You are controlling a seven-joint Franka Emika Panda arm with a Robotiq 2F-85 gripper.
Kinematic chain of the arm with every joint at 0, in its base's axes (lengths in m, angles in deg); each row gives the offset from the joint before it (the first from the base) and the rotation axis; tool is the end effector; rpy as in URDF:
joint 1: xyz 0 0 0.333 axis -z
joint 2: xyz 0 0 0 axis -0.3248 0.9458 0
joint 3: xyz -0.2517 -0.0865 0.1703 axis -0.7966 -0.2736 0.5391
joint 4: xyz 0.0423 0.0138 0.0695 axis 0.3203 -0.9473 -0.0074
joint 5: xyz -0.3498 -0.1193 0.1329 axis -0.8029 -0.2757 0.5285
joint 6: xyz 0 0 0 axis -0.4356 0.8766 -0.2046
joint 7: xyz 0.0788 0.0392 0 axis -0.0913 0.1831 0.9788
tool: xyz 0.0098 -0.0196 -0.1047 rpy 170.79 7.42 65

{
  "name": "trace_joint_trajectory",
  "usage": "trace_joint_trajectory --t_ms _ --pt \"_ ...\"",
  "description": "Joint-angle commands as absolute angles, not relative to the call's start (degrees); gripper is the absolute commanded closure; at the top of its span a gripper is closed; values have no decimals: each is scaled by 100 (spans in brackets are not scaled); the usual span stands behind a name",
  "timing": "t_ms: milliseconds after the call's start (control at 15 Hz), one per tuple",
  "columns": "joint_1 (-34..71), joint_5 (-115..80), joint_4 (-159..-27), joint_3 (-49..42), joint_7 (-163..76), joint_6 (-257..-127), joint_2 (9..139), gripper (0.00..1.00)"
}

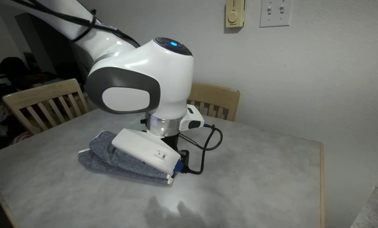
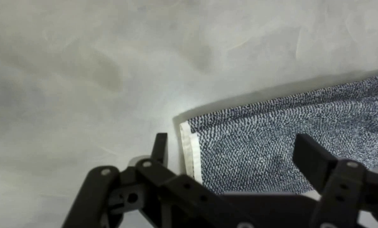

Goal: Fold the grey towel from the right to the left

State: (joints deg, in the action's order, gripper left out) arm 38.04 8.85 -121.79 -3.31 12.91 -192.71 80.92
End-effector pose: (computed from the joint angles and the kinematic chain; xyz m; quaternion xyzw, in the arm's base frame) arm 0.5196 -0.2145 0.2057 -0.9853 -0.0985 -0.0102 0.1391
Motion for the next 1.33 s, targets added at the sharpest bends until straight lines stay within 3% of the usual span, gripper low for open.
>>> trace_joint_trajectory --t_ms 0,1267 --pt "3933 1060 -11907 -102 1437 -19319 8432 0" --pt "4362 1134 -10657 401 1459 -18696 9608 0"
